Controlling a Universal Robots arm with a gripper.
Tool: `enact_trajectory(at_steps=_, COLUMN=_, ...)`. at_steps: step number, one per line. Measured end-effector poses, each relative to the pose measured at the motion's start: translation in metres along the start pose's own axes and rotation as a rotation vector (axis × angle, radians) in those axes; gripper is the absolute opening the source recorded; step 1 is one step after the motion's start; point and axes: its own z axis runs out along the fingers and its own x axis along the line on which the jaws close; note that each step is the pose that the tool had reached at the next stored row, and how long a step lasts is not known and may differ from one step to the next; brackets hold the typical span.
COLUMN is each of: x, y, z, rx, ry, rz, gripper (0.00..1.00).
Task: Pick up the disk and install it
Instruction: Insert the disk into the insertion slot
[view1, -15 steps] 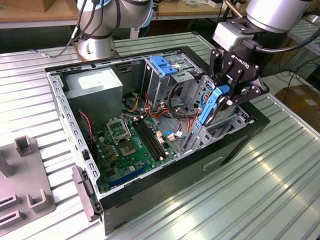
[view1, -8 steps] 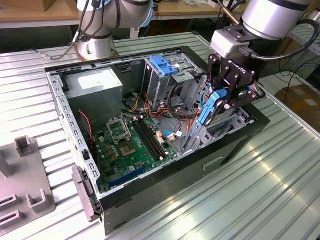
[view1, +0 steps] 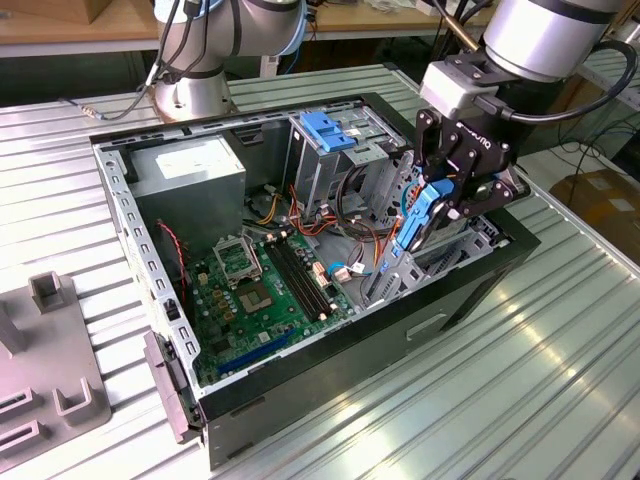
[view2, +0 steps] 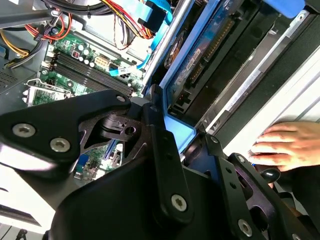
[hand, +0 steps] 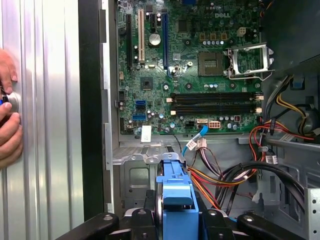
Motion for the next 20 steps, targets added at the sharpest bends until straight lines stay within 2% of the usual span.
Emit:
enact_trajectory(at_steps=11, x=0.0, y=0.0, z=0.0004, rx=0.0, ry=-0.0001, rz=0.0, gripper=0.37)
enact_trajectory(at_steps=12, x=0.0, y=0.0, z=0.0004, rx=0.0, ry=-0.0002, rz=0.0, gripper=0.38)
enact_trajectory(at_steps=13, x=0.0, y=0.0, z=0.0004, rx=0.0, ry=-0.0002, rz=0.0, gripper=0.45)
enact_trajectory(at_steps=20, x=0.0, y=0.0, z=0.0005, rx=0.0, ry=0.0, rz=0.0, gripper=0.45)
